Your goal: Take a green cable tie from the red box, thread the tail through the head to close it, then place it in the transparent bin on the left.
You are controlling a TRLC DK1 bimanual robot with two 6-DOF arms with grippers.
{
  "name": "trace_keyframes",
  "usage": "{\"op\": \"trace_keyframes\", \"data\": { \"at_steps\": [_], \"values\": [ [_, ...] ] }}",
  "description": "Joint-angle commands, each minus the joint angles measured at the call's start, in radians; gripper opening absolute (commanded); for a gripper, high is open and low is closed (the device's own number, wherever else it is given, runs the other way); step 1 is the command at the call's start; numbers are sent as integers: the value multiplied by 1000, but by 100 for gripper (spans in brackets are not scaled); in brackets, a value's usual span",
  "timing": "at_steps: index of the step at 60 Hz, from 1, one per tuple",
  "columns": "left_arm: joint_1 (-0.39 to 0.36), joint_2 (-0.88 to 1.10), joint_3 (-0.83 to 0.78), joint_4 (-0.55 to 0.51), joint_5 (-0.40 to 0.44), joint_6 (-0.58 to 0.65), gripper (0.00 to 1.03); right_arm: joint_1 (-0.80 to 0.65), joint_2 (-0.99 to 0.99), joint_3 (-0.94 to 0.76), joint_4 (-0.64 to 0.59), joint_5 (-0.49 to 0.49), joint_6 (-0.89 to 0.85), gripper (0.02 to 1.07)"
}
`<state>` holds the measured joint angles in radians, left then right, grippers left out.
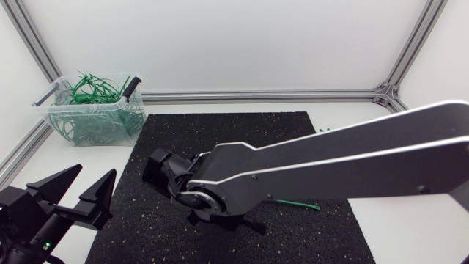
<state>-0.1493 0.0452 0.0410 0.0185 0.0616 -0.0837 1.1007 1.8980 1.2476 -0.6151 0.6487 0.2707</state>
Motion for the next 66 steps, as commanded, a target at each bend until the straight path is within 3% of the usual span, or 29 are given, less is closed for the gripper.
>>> {"op": "trace_keyframes", "data": {
  "at_steps": [1,14,21,34,41,45,66],
  "values": [
    [-7,10,-39,-25,-5,-19,100,5,29,23,-28,-18,45,36],
    [-7,10,-39,-25,-5,-19,100,7,0,21,-51,-69,53,46],
    [-6,10,-39,-25,-5,-19,100,-28,-60,0,-72,-142,28,49],
    [-7,12,-39,-25,-5,-21,100,-154,-228,-102,-67,-348,-131,49],
    [-12,13,-39,-25,-5,-21,100,-283,-323,-152,-71,-541,-238,49],
    [-12,15,-39,-25,-5,-19,100,-346,-375,-181,-72,-595,-311,49],
    [-16,18,-39,-25,-5,-21,100,-581,-416,-215,-233,-682,-691,49]
  ]
}}
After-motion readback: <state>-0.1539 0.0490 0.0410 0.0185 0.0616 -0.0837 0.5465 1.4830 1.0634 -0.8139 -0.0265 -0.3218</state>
